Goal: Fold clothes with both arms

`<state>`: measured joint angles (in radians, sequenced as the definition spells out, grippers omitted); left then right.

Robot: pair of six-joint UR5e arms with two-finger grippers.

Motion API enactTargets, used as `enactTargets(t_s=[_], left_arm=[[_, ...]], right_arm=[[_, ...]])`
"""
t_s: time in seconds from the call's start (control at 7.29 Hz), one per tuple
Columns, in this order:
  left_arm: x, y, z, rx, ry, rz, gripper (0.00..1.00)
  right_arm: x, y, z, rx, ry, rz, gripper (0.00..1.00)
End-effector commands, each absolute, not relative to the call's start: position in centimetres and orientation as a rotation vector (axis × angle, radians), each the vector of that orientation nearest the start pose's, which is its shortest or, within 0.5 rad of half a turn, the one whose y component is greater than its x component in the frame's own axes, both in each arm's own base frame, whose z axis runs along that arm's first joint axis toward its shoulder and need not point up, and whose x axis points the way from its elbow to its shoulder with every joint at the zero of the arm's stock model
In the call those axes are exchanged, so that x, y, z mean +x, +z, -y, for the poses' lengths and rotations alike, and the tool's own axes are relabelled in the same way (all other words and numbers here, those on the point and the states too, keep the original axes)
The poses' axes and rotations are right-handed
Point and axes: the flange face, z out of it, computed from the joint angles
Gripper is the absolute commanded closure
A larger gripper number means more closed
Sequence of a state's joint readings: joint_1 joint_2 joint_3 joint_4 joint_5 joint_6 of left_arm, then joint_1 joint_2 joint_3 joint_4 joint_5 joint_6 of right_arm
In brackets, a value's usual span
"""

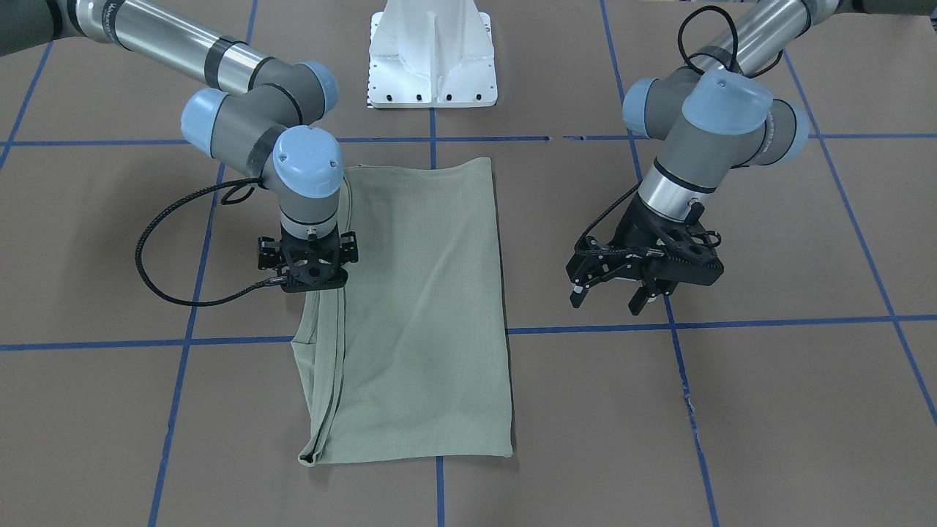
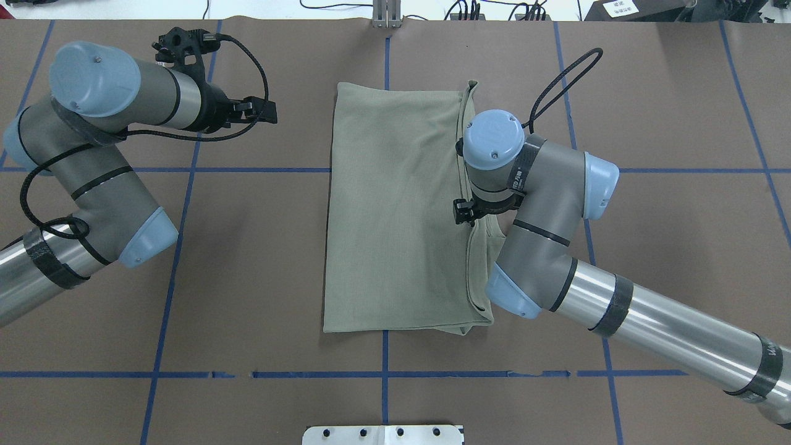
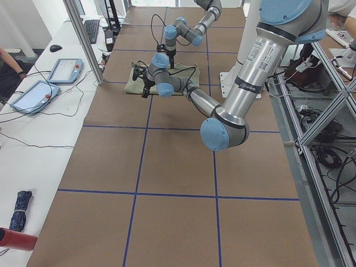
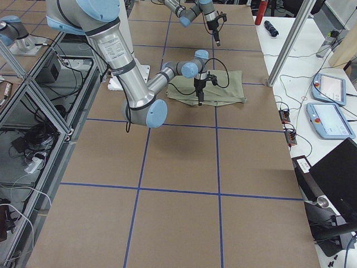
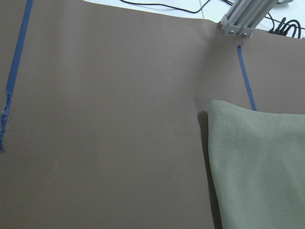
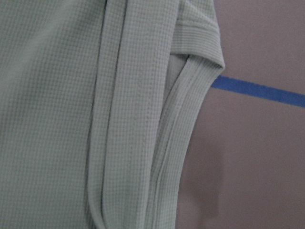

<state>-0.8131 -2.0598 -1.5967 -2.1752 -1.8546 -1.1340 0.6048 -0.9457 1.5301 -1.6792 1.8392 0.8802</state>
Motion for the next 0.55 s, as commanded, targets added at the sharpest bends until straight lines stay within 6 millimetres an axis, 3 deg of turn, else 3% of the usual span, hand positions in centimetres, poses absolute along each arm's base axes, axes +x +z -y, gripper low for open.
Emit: enactTargets(t_s=[0.0, 0.41], left_arm=[[38.6, 29.6, 55.9, 0.444, -0.173, -1.051, 0.00], [38.6, 29.3, 55.8, 0.444, -0.174, -1.052, 0.00]], right_arm=[[-51.1, 33.5, 49.0, 0.081, -0.153, 0.537, 0.00], [-49.9, 34.6, 49.5, 0.085, -0.160, 0.526, 0.00]])
